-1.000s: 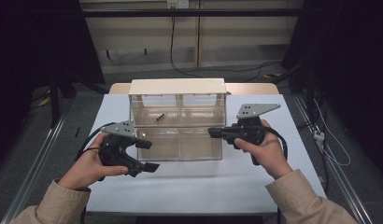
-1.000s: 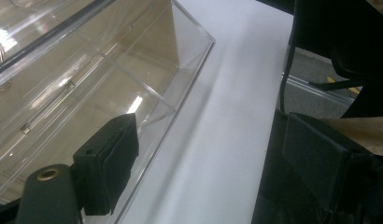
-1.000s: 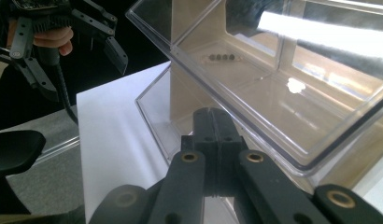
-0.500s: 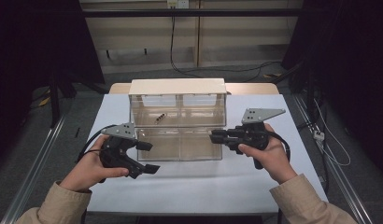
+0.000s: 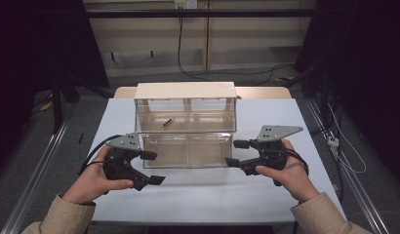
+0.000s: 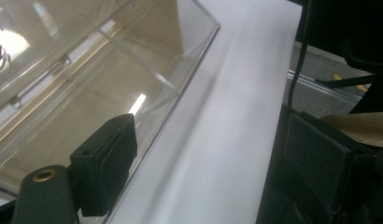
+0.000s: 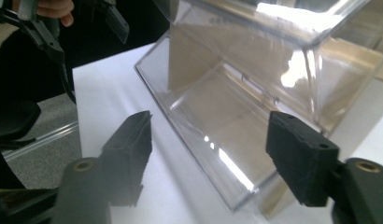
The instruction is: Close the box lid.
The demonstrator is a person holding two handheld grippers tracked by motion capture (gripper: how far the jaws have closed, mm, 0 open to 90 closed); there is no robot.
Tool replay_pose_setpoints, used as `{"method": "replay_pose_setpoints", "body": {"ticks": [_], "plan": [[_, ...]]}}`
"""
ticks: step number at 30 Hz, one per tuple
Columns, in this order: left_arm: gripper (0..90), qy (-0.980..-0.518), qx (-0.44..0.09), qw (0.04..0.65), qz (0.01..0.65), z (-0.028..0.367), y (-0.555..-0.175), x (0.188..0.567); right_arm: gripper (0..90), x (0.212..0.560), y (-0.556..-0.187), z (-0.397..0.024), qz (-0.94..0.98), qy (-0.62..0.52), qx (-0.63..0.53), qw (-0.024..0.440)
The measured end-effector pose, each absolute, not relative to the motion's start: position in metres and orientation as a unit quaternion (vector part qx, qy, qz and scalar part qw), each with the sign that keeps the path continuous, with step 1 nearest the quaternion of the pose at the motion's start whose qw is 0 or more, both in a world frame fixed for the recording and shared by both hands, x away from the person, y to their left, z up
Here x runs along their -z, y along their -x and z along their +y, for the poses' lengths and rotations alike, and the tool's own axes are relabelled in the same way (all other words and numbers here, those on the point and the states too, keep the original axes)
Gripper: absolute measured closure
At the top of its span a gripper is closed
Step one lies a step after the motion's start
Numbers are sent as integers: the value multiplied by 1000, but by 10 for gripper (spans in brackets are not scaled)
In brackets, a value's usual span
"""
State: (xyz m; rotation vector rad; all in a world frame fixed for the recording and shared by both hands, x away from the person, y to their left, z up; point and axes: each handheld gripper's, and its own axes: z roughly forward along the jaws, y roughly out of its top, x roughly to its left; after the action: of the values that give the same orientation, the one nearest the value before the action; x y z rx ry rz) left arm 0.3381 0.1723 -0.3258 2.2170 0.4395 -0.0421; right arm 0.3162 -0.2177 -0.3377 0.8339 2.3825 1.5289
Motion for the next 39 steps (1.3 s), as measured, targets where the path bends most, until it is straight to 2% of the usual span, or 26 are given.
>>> {"method": "replay_pose_setpoints", "body": {"ticks": [16, 39], "plan": [[149, -892, -12, 407, 196, 196, -338, 347, 204, 363, -306, -238, 813, -299, -486, 117], [128, -887, -33, 401, 226, 228, -336, 378, 199, 392, -295, -253, 817, -314, -470, 115]]}}
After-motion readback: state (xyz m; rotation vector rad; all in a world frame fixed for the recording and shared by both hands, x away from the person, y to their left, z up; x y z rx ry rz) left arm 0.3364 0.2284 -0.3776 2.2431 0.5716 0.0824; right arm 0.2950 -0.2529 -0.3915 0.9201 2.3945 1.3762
